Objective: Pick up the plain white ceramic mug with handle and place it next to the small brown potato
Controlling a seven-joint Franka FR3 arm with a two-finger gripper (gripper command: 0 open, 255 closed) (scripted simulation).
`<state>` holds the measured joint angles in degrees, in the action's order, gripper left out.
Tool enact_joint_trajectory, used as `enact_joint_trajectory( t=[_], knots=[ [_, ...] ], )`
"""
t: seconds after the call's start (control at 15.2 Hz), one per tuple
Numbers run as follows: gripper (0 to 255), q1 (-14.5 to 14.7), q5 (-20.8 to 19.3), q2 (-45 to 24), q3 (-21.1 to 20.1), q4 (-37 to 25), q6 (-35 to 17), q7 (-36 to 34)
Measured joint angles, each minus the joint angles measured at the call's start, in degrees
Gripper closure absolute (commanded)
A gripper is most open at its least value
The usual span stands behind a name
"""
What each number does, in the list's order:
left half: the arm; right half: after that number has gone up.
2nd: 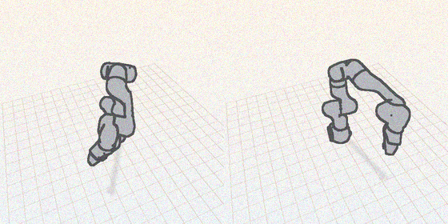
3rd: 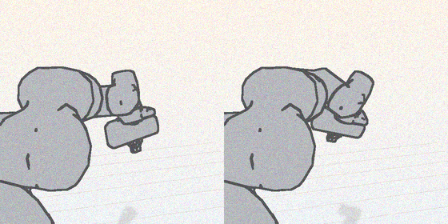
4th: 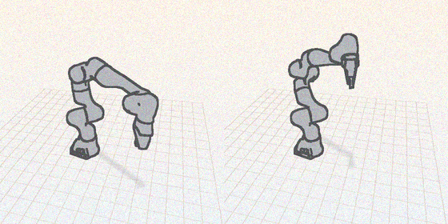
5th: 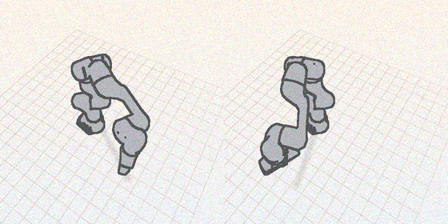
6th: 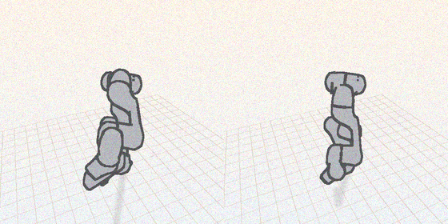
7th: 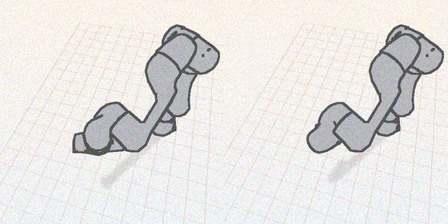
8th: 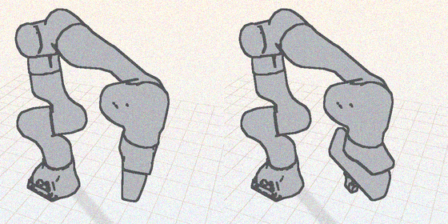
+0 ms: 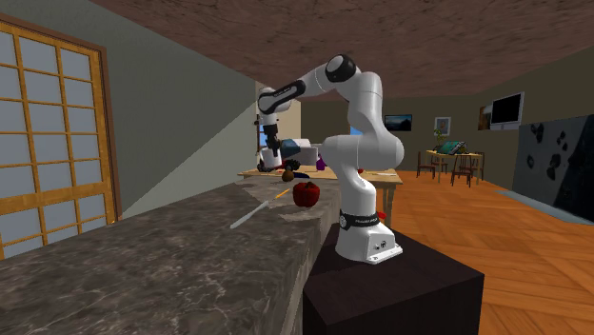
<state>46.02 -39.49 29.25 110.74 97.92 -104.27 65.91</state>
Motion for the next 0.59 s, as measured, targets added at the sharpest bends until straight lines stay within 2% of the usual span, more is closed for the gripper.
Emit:
enact_joint_trajectory(
  t=[0.59],
  knots=[
    [255, 1.3, -3.2, 2.6, 2.7, 3.8, -4.8, -2.7]
  ],
)
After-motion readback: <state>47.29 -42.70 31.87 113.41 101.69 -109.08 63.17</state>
